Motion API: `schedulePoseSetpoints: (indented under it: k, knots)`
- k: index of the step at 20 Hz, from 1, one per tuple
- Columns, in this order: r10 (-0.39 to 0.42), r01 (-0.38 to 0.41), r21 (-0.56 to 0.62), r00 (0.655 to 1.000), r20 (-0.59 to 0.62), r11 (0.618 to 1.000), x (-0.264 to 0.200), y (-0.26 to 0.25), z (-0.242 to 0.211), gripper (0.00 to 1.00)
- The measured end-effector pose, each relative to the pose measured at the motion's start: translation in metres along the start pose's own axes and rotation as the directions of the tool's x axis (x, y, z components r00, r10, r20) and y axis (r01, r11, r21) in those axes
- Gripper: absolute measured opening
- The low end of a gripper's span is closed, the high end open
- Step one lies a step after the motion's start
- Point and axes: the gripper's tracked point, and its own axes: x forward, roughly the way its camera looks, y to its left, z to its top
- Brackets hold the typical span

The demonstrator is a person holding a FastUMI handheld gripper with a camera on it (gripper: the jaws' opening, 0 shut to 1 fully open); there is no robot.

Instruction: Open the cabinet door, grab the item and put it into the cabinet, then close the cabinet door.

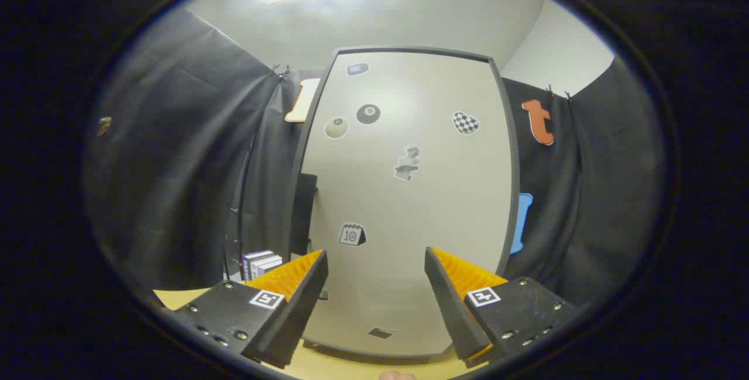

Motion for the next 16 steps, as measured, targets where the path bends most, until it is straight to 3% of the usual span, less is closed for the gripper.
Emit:
schedulePoseSetpoints:
  k: [6,16]
  knots:
    - [0.054,-0.054,-0.002,0.998,-0.013,0.999,0.006,0.030,0.000,0.98]
    - [0.050,-0.050,0.006,0.998,-0.033,0.999,0.024,0.053,0.008,0.97]
